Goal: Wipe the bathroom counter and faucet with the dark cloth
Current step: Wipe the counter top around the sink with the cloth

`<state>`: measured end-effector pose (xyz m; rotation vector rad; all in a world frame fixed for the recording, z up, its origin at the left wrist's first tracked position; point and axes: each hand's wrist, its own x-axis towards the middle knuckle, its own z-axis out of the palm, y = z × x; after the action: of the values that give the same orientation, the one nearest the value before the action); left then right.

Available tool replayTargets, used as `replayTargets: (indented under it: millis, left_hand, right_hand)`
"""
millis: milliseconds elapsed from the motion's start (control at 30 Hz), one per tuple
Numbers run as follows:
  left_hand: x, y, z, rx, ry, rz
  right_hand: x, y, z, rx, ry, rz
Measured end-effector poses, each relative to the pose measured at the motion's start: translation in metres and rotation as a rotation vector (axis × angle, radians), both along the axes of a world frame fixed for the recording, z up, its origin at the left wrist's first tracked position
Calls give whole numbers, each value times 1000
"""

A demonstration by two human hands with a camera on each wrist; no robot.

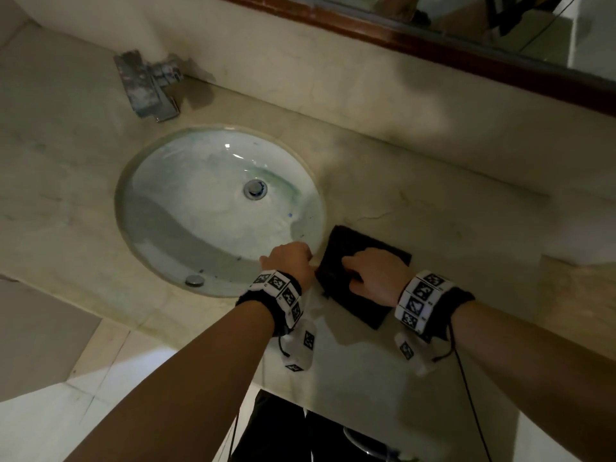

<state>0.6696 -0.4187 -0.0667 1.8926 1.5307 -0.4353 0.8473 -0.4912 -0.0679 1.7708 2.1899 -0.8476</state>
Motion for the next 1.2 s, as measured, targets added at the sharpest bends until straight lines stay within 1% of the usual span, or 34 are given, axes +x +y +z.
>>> replayTargets:
  millis: [133,367,533,667,733,833,1000,1100,1200]
  left_hand:
    - [0,1,-2,10,-10,12]
    - [-1,1,-5,22,-9,-7]
    - [-1,2,-8,20,-16,2]
    - [-5,1,-12,16,-52,44]
    - [-7,0,-16,6,-83,58]
    - [-7,-1,-19,-10,-98,81]
    - [-5,-1,-10,-8,-56,65]
    - [-1,1,-1,15,-6,48]
    - [4,0,4,28,1,62]
  right_hand:
    - [3,14,-3,20,47,-82]
    - [13,91,-4,116,126,-245]
    - [14,143,-2,127,70,-340]
    - [15,163,-3,104,60,-406]
    - [16,160,-2,99,62,-403]
    - [14,141,1,100,65,-376]
    - [8,80,1,120,106,-253]
    - [7,47,5,86,74,-236]
    - [9,22,8,38,69,-239]
